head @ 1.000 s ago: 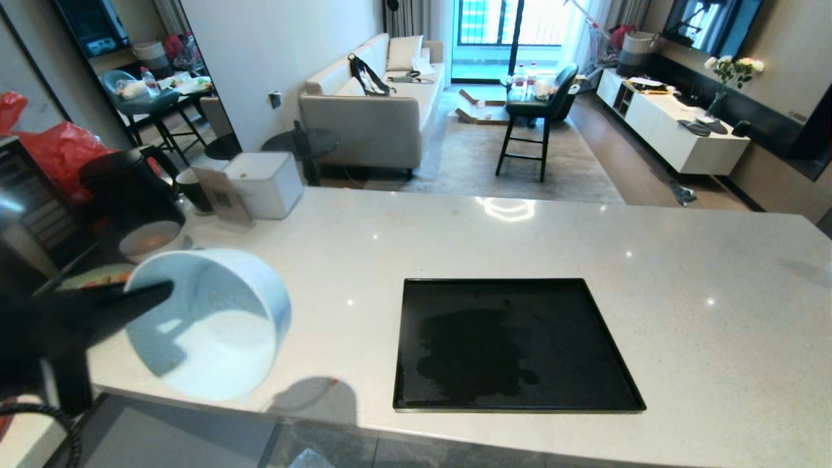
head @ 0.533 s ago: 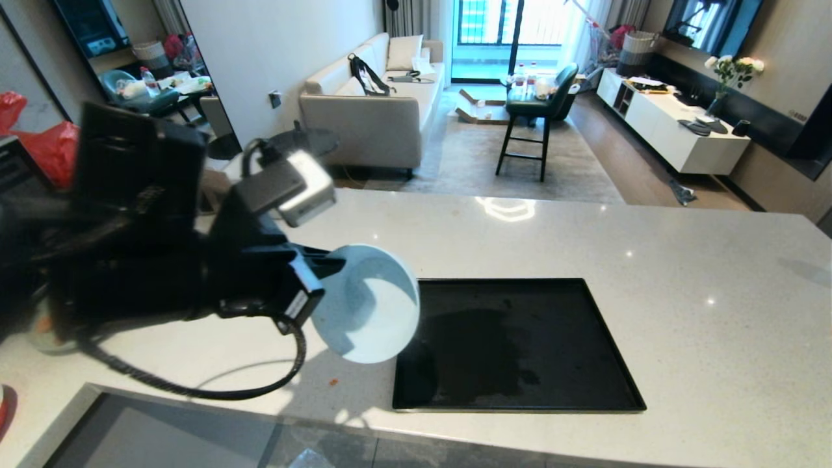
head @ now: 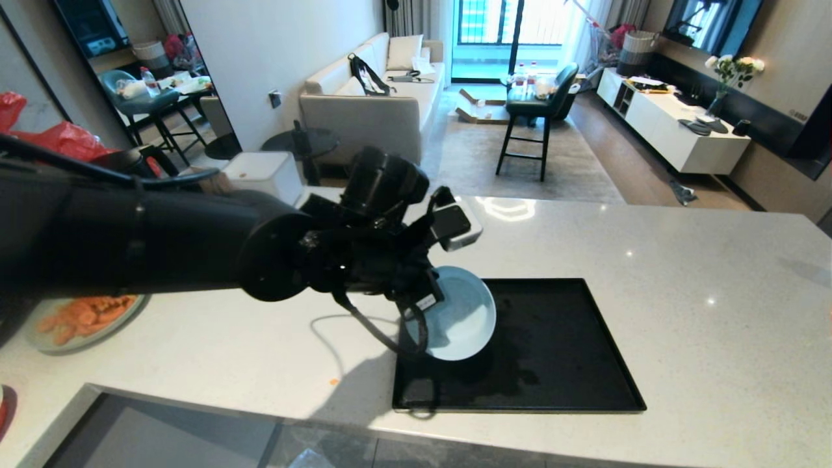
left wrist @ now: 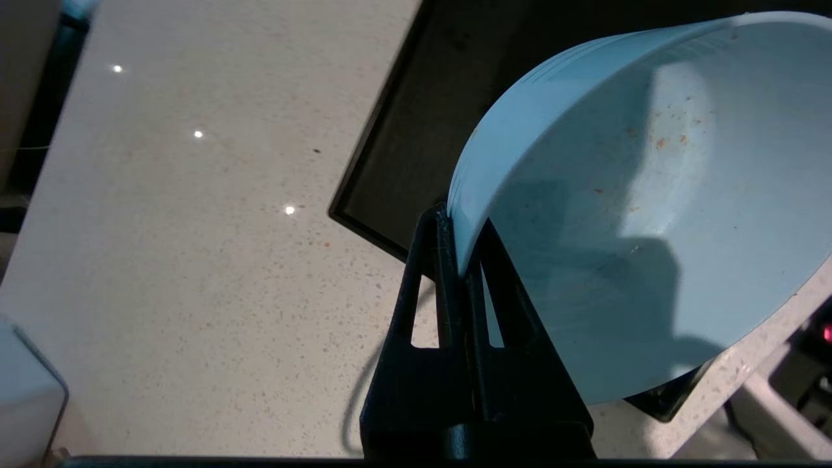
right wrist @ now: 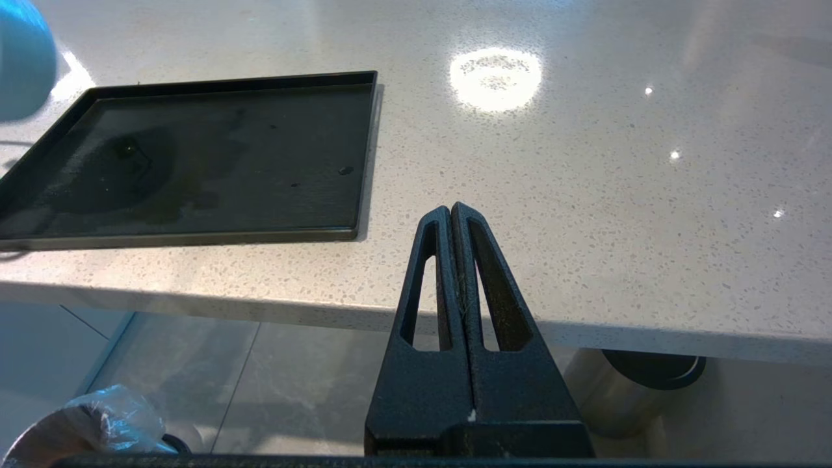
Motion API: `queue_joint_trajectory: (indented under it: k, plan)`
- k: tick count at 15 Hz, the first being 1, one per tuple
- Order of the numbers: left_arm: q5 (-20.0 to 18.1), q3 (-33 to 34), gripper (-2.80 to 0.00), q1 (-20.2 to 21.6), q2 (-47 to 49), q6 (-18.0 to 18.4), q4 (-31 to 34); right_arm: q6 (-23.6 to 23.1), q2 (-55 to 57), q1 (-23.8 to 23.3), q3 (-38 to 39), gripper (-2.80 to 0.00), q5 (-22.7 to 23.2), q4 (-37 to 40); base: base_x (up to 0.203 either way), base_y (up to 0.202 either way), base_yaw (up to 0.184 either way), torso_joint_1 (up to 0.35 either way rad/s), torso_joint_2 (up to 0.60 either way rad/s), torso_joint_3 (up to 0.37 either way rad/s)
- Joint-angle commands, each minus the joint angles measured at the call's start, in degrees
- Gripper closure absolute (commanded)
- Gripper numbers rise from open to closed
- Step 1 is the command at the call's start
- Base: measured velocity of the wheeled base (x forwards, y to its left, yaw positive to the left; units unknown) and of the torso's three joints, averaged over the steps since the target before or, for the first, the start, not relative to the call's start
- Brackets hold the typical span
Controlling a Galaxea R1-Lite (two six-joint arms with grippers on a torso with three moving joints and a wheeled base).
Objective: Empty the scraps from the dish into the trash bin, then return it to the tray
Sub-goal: Put the bowl back to the table
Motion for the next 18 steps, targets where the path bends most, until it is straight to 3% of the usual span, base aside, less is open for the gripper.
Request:
queue_joint_trajectory:
  k: [1, 4, 6, 9, 11, 13, 15, 18]
  plan:
    - [0.16, -4.72, 0.0, -0.49, 5.51, 2.78, 5.66, 0.09, -0.02, 0.01, -0.01, 0.0, -0.01, -0.02, 0.0, 0.0, 0.0, 0.0, 0.0, 0.0]
    - [0.57, -7.32, 0.0, -0.59, 8.14, 7.01, 6.83, 0.02, -0.02, 0.01, -0.01, 0.0, -0.01, -0.02, 0.0, 0.0, 0.0, 0.0, 0.0, 0.0]
    - [3.03, -9.57, 0.0, -0.77, 9.27, 10.38, 7.02, 0.1, -0.02, 0.01, -0.01, 0.0, -0.01, -0.02, 0.0, 0.0, 0.0, 0.0, 0.0, 0.0]
    - [4.37, -15.06, 0.0, -1.71, 12.47, 7.01, 6.9, 0.09, -0.02, 0.01, -0.01, 0.0, -0.01, -0.02, 0.0, 0.0, 0.0, 0.0, 0.0, 0.0]
    - [5.53, -20.93, 0.0, -2.71, 16.15, 0.69, 6.96, 0.02, -0.02, 0.01, 0.06, 0.0, -0.01, -0.02, 0.0, 0.0, 0.0, 0.0, 0.0, 0.0]
    - [9.53, -26.7, 0.0, -4.11, 19.03, -9.03, 8.26, 0.02, -0.02, 0.01, -0.01, 0.0, -0.01, -0.02, 0.0, 0.0, 0.0, 0.0, 0.0, 0.0]
    - [13.63, -31.69, 0.0, -5.07, 20.43, -20.26, 15.63, 0.02, -0.02, 0.01, 0.04, 0.0, -0.01, -0.02, 0.0, 0.0, 0.0, 0.0, 0.0, 0.0]
    - [15.82, -32.53, 0.0, -4.87, 20.17, -35.45, 23.8, 0.02, -0.02, 0.01, -0.01, 0.0, -0.01, -0.02, 0.0, 0.0, 0.0, 0.0, 0.0, 0.0]
